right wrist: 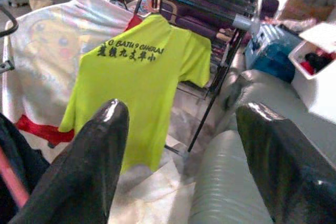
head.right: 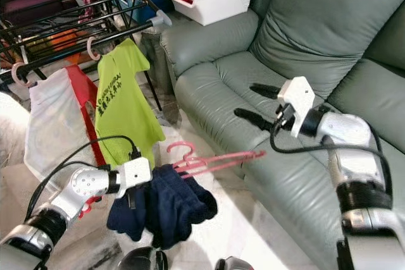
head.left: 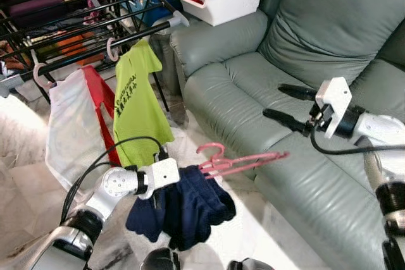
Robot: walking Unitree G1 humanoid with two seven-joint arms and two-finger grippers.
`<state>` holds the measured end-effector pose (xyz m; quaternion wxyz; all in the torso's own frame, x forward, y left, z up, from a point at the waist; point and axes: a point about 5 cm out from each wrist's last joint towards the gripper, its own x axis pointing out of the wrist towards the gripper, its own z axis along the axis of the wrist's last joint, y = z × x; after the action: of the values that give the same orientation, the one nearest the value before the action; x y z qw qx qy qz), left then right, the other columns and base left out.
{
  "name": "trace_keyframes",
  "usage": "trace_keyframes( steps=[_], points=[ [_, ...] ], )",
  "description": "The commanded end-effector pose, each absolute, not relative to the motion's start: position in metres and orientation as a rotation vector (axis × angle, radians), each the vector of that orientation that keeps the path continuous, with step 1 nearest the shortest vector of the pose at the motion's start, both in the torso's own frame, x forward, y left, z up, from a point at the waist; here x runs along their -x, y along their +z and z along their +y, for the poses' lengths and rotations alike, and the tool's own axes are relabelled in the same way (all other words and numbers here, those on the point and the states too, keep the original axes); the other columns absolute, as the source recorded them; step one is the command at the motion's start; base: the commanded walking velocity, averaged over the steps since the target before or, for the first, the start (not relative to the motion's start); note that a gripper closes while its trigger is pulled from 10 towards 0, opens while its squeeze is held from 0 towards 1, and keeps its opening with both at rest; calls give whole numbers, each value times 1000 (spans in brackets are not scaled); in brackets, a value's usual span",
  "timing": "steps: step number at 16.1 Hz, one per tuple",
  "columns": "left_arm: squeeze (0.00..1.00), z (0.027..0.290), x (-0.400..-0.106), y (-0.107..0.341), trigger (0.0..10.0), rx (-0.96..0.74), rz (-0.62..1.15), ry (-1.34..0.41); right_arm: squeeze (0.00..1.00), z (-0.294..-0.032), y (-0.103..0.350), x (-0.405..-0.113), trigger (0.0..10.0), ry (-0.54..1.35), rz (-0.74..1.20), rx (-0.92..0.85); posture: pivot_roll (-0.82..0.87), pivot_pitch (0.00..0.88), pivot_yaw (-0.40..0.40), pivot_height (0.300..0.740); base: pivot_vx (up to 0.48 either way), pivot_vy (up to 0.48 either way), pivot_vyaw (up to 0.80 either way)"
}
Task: Hang hanger
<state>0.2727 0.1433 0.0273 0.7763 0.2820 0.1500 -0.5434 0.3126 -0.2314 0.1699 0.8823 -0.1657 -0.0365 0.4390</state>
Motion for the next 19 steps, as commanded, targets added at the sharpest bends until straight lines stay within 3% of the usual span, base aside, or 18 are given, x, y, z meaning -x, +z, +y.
trace_keyframes(
  steps=[1,4,10,12,13,14,15,19],
  points=[
    [0,146,-277,33,0,-593,302,-1137,1000,-233,177,-310,10000,889,-108,294,-75,14,42,740,0,0,0],
    [0,166,-301,45,0,-518,275,-846,1000,-229,163,-274,10000,994,-19,69,-79,14,50,740,0,0,0],
    [0,155,-320,73,0,-288,153,-735,1000,-212,117,-237,10000,1082,196,-56,-71,11,62,740,0,0,0],
    [0,147,-319,96,0,-312,50,-861,1000,-214,99,-235,10000,1016,248,-80,-57,13,63,740,0,0,0],
    [0,146,-316,104,0,-333,17,-912,718,-218,92,-235,10000,977,265,-96,-51,16,66,740,0,0,0],
    [0,146,-315,108,0,-356,6,-935,251,-220,89,-235,10000,959,273,-96,-47,16,70,740,0,0,0],
    [0,146,-313,113,0,-381,-9,-971,0,-223,83,-235,10000,922,285,-96,-44,17,73,740,0,0,0],
    [0,147,-308,133,0,-509,-46,-1087,0,-226,86,-246,10000,828,216,-122,-34,20,86,740,0,0,0]
  ],
)
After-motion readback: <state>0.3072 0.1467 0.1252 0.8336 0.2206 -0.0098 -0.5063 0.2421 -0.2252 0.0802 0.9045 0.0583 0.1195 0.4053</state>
